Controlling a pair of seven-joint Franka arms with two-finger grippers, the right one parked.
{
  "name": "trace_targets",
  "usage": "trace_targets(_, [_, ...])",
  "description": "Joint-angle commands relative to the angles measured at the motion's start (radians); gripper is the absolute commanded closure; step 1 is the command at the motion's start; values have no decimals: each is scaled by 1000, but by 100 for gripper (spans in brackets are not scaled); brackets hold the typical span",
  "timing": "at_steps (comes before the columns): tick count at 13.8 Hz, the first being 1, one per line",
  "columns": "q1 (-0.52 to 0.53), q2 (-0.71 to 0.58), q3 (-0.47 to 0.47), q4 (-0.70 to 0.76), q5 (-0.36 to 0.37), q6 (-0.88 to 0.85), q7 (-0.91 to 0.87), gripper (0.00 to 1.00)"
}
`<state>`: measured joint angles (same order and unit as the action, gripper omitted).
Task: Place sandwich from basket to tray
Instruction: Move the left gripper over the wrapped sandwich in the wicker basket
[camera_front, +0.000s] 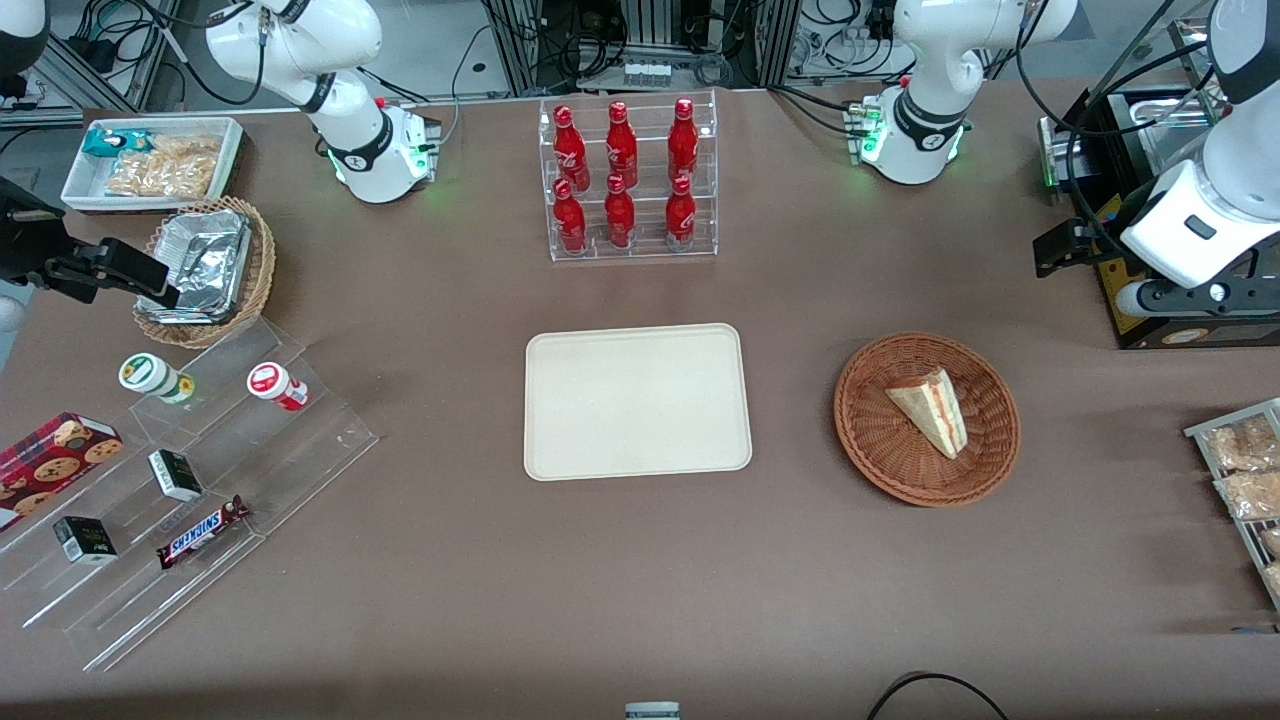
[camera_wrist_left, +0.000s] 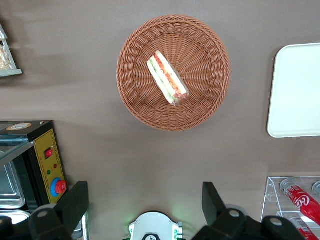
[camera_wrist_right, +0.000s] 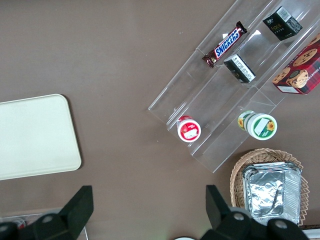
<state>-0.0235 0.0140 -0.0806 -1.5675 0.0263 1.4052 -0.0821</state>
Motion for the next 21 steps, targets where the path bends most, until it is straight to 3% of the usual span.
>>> trace_targets(1, [-3,14,2,20,-10,-8,18,0])
trace_targets(9, [-4,63,2,-87,-13,4,18,0])
trace_targets(21, [-6,70,2,-461,-6,433,-4,0])
